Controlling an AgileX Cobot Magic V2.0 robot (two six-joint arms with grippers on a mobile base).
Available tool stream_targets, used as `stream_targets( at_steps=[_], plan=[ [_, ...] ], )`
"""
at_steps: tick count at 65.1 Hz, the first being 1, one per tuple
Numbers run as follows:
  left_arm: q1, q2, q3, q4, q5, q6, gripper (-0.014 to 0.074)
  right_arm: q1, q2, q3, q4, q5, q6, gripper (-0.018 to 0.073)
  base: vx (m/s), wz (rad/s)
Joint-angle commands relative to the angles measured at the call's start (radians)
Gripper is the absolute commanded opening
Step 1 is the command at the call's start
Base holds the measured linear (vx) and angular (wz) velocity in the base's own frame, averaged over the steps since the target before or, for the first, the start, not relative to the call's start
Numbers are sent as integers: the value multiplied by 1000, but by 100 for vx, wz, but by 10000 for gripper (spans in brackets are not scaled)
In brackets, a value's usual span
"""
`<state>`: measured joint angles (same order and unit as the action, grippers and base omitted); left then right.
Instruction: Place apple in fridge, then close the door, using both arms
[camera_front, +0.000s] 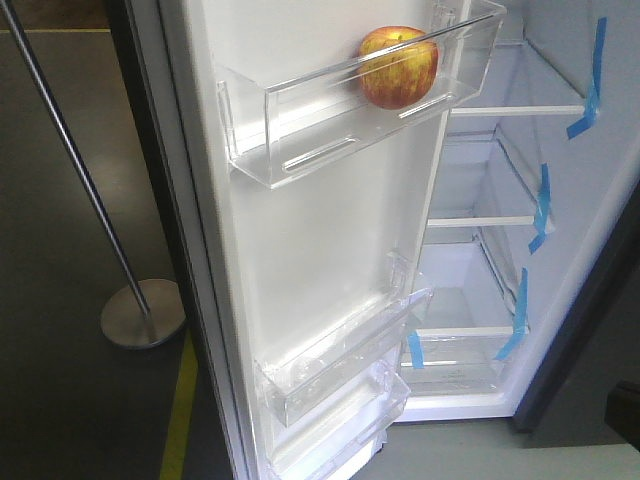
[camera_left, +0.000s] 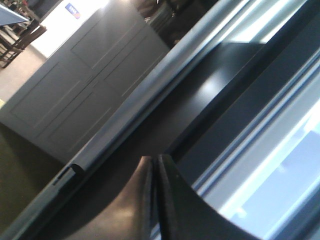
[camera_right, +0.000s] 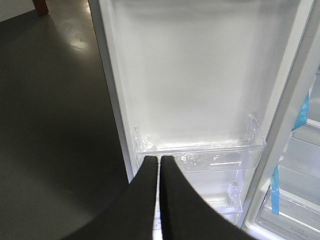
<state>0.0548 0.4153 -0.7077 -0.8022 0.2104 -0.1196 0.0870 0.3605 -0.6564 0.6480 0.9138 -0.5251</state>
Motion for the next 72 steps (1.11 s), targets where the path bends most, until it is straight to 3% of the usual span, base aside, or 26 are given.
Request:
stream_targets(
  at_steps=[1, 6, 17, 26, 41, 49, 64, 72],
  plan=[
    [-6, 157, -148, -71, -23, 142, 25, -8, 12, -22, 29, -60, -3, -4, 0, 0],
    [-6, 282, -259, -132, 14, 238, 40, -8, 12, -22, 29, -60, -3, -4, 0, 0],
    [-6, 545, -522, -373, 114, 484, 99, -8, 10, -22, 29, -59, -3, -4, 0, 0],
    [-6, 736, -688, -542, 125, 603, 167, -8, 10, -22, 29, -57, -3, -4, 0, 0],
    [-6, 982, -873, -801, 177, 610, 332, -8, 10, -22, 29, -54, -3, -4, 0, 0],
    [-6, 1087, -920, -983, 205, 607, 408, -8, 10, -22, 29, -52, -3, -3, 0, 0],
    [-7, 1225, -974, -981, 388, 561, 426, -8, 10, -22, 30, -52, -3, -3, 0, 0],
    [-35, 1251, -974, -981, 429, 558, 426, -8, 10, -22, 42, -53, -3, -3, 0, 0]
  ],
)
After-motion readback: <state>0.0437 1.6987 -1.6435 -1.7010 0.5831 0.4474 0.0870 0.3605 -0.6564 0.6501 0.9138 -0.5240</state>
